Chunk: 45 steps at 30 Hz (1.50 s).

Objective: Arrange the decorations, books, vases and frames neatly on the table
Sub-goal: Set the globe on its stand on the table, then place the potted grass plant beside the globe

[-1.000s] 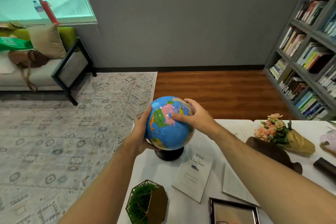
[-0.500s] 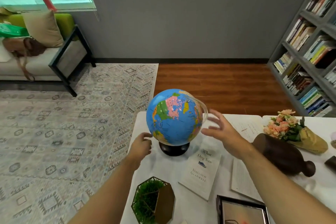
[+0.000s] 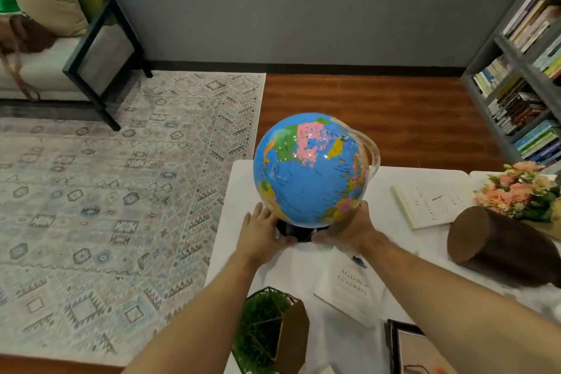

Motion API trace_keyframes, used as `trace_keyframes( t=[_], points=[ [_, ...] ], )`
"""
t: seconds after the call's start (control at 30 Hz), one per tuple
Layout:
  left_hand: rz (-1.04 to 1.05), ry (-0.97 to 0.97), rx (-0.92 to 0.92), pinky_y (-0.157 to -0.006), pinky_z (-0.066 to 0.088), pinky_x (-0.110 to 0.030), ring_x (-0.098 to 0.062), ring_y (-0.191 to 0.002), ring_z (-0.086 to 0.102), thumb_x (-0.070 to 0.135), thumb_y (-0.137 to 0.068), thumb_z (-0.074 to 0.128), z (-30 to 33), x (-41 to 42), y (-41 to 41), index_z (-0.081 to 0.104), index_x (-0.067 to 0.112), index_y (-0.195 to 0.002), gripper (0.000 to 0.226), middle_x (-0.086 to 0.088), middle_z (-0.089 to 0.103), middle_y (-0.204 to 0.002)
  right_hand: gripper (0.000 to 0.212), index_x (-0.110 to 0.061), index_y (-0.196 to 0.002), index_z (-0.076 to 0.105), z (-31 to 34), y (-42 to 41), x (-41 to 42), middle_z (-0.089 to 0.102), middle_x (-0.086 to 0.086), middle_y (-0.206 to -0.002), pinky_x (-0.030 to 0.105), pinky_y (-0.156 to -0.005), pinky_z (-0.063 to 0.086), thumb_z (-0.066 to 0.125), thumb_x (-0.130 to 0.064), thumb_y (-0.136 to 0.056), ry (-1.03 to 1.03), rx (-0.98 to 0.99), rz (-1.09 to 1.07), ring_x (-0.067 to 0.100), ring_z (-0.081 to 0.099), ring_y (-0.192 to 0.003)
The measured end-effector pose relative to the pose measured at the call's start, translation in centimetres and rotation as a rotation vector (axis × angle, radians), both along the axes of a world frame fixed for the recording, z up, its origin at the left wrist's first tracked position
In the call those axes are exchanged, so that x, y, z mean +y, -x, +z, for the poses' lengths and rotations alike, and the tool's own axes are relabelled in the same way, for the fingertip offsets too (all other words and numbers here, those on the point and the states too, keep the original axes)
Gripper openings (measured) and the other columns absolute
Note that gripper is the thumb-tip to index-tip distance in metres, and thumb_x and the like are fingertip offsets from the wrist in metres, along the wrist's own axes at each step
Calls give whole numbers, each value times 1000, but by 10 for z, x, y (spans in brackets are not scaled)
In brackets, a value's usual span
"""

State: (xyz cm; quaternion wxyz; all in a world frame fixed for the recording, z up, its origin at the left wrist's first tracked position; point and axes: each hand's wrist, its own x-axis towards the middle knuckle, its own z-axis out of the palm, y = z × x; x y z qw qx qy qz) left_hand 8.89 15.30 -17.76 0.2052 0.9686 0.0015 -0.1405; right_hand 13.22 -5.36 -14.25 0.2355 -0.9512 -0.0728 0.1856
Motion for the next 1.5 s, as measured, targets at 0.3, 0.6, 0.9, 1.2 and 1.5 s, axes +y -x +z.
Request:
trace_keyframes(
  t=[0.3,0.6,0.9,1.2,1.5],
  points=[
    [84,43,46,-120,14,-50,-26,-149,17,52,-81,68,-4,41,-15,39,30,-149,76,1,31,-159,56,-31,-110,60,1,-16,45,57,-3,-109,37,-91,32,73,-57,-63,189,-47,65,16,40,-113],
    [100,50,86,-116,27,-50,-26,-146,25,47,-83,69,4,47,-19,42,27,-147,72,-2,36,-155,55,-33,-108,58,4,-20,57,57,-5,-100,37,-86,29,76,-57,-62,179,-60,58,17,41,-109],
    [212,74,131,-112,38,-44,-31,-137,40,32,-90,62,29,39,5,35,21,-150,67,-9,33,-154,37,-31,-108,59,12,-4,45,56,-9,-98,37,-81,30,71,-43,-74,22,-25,-33,24,48,-109],
    [500,340,674,-82,59,-43,-25,-105,63,56,-95,44,75,30,101,55,27,-130,47,-4,60,-127,106,-22,-142,50,62,90,38,55,-2,-139,31,-96,49,73,-78,-56,-107,663,131,17,57,-121],
    [587,662,744,-74,63,-45,-29,-99,69,66,-81,61,100,18,132,66,27,-113,50,-5,66,-114,89,-23,-128,56,66,133,39,67,-1,-121,41,-96,55,89,-56,-52,-81,626,316,19,63,-110]
  ],
)
